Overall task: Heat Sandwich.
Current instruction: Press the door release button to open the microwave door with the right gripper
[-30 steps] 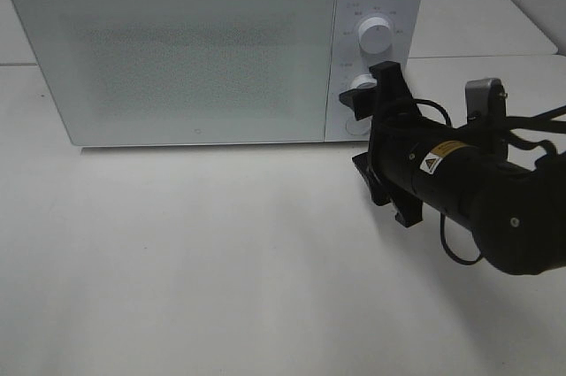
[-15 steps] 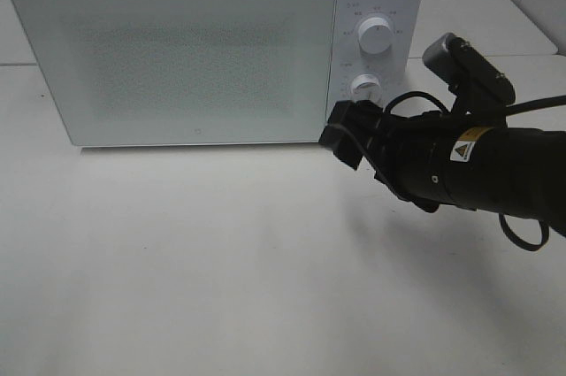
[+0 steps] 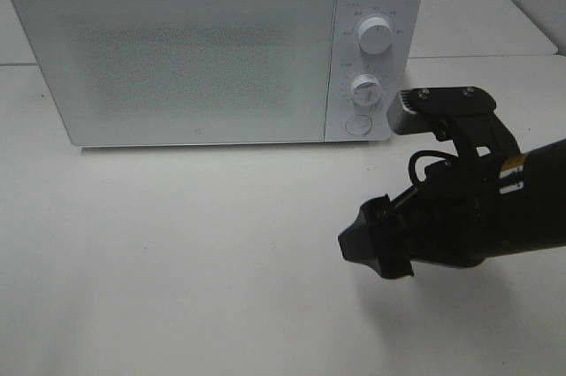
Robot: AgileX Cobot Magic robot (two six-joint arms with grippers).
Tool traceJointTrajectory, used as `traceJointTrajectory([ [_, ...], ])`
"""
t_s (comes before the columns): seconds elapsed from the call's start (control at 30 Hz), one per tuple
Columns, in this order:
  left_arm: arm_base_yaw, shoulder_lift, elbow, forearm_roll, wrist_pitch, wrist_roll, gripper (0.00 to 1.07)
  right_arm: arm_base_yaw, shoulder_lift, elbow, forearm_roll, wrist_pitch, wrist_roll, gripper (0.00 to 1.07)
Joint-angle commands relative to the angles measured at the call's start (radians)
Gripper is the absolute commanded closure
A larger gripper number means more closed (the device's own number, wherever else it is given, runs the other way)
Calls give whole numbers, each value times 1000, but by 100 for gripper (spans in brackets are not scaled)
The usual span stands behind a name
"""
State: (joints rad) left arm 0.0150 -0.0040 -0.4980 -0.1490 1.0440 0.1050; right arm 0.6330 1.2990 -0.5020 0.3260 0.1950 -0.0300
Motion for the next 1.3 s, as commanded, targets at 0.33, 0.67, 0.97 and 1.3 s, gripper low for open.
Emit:
traceJointTrajectory([
  [0.33,1,-21,4,-1,-8,-6,9,-6,-175,-188,-185,575,-106,32],
  [0.67,1,-21,4,-1,-8,-6,9,-6,-370,-224,-190,754,-99,32],
  [0.97,1,-21,4,-1,-8,-6,9,-6,-706,-219,-194,877,-78,32],
  [1.3,1,-21,4,-1,-8,-6,9,-38,-922,-219,-303,977,43,32],
])
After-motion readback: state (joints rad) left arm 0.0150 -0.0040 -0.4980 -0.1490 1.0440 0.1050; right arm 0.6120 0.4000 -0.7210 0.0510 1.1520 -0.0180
